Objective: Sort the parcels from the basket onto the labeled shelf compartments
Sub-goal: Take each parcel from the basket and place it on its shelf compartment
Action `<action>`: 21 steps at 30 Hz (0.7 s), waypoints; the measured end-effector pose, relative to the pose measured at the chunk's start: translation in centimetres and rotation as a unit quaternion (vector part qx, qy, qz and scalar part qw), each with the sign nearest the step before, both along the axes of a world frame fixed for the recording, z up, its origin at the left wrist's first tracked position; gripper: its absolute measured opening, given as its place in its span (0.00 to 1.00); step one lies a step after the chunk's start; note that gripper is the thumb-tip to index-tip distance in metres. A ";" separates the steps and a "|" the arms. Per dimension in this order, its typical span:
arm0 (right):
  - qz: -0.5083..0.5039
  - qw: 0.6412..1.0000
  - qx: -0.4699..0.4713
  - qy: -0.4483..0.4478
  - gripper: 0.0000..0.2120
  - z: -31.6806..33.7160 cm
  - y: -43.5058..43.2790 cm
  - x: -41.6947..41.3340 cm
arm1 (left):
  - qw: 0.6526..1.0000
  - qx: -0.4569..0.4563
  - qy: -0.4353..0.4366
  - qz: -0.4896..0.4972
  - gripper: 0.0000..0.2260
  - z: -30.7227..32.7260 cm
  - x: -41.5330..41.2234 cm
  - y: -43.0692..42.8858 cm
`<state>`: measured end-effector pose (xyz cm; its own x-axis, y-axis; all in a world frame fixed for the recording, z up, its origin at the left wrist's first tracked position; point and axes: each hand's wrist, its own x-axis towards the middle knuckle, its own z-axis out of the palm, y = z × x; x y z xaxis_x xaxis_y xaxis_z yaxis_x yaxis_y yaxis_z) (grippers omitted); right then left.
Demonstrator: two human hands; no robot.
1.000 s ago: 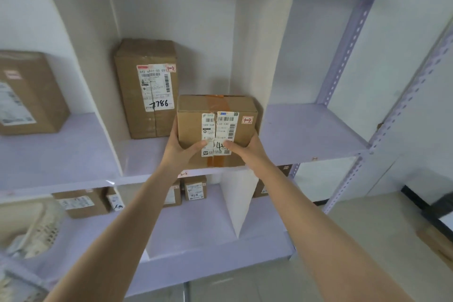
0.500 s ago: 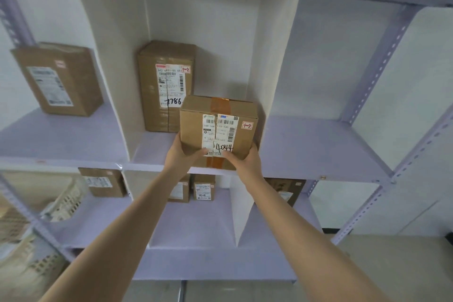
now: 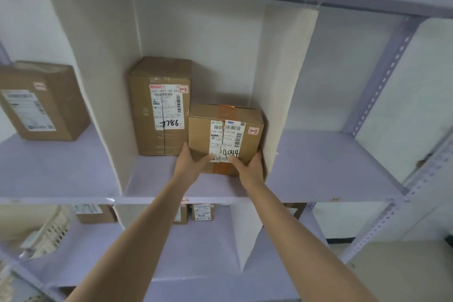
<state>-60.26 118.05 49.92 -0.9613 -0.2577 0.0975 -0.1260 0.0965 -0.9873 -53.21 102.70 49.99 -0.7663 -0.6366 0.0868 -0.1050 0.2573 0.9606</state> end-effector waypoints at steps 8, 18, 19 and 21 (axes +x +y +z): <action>-0.024 1.000 -0.005 -0.020 0.38 -0.4 -2.5 -3.9 | 1.000 -0.012 0.000 0.017 0.39 -0.4 -4.0 -1.5; -0.030 0.999 -0.026 -0.014 0.34 -0.5 -5.2 -8.3 | 0.998 0.015 0.023 0.054 0.46 -1.1 -8.7 -2.1; -0.025 0.999 -0.026 -0.012 0.33 -0.5 -5.3 -8.7 | 0.998 0.014 0.023 0.063 0.46 -1.1 -9.1 -2.2; -0.024 0.999 -0.032 -0.011 0.34 -0.4 -5.8 -9.4 | 0.997 0.015 0.019 0.080 0.45 -0.9 -9.9 -2.4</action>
